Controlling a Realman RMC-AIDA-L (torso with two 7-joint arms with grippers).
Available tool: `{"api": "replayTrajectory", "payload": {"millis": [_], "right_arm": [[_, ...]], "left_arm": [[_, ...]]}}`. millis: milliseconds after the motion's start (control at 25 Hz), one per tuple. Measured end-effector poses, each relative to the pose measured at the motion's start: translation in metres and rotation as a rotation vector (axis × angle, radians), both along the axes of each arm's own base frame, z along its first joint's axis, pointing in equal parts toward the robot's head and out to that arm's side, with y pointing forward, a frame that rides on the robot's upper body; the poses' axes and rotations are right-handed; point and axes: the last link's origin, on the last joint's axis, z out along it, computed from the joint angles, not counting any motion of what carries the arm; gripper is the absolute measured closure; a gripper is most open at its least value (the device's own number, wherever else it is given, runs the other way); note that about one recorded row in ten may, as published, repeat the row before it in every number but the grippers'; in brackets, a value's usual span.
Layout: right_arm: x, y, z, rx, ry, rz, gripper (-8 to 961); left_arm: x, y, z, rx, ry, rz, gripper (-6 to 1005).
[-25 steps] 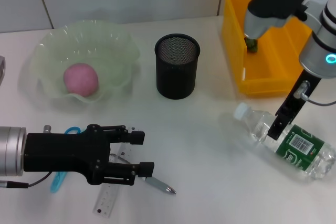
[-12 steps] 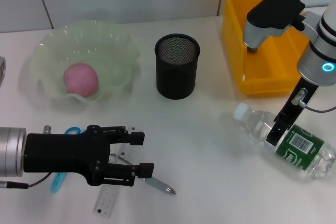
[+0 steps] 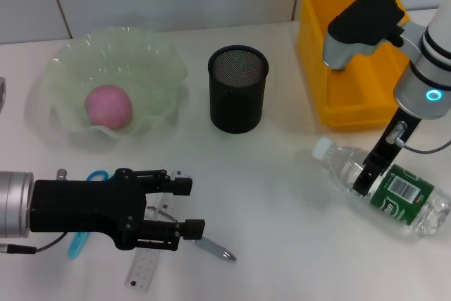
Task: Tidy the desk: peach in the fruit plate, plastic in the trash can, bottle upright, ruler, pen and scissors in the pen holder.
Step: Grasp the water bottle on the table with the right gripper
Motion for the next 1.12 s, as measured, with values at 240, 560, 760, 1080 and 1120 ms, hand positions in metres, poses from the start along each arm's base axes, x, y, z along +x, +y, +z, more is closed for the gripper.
{"api": "replayTrajectory", "payload": {"millis": [240,560,760,1080,1120], "right_arm": [[0.0045,-0.0011,-0.0032,-0.001,-0.002,-0.004,203],[0.0067,-0.0016,-0.0053,0.0,0.001,-0.008,202],[0.0075,-0.002,-0.0055,-0.001,0.002,-0.01,202],[0.0096,-0.0026,-0.0058,0.002,0.002,-0.013,202],[0.0096,-0.0026,-0.0058,0.002,0.002,-0.013,202]], "left_arm": [[-0.0001,-0.0001,-0.0001,0.0,0.0,0.0,191],[-0.0002,-0.0007,0.0,-0.002,-0.002,0.001,190],[-0.0003,-0.0007,0.0002,-0.002,-0.001,0.0,190],[-0.0008,-0.0016,-0.0002,-0.002,-0.004,0.003,190],[-0.0008,-0.0016,-0.0002,-0.002,-0.004,0.003,190]]}}
